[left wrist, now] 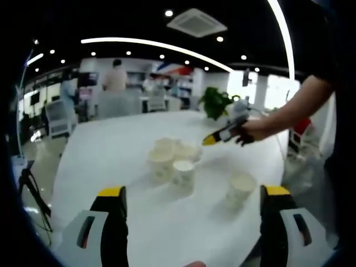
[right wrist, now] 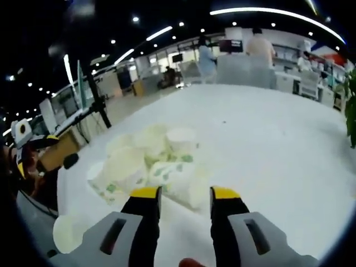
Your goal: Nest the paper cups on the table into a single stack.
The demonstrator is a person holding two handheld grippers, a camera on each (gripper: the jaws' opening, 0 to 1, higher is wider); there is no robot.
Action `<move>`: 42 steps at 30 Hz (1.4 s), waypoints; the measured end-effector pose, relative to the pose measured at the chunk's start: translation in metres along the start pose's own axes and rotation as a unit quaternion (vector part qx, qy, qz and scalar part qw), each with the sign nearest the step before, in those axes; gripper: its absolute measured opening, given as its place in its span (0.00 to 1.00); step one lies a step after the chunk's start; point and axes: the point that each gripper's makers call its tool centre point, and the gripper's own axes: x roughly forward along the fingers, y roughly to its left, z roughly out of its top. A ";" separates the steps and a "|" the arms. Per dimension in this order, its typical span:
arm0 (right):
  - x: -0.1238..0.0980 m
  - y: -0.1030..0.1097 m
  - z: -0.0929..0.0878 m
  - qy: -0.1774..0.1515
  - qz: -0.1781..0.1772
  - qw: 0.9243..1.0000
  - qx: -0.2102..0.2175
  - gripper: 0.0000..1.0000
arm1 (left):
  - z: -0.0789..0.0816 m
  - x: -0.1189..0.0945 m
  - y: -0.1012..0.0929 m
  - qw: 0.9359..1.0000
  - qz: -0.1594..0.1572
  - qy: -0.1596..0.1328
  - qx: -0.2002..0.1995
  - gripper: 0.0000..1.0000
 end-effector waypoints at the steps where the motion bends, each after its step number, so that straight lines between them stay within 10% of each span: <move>1: 0.001 -0.001 -0.002 0.002 0.000 1.000 0.000 0.31 | 0.000 0.000 0.000 1.000 0.001 0.000 -0.001 0.98; 42: 0.018 0.016 -0.015 -0.001 0.058 0.998 0.025 0.13 | 0.000 -0.002 -0.002 1.000 0.008 0.005 -0.006 0.97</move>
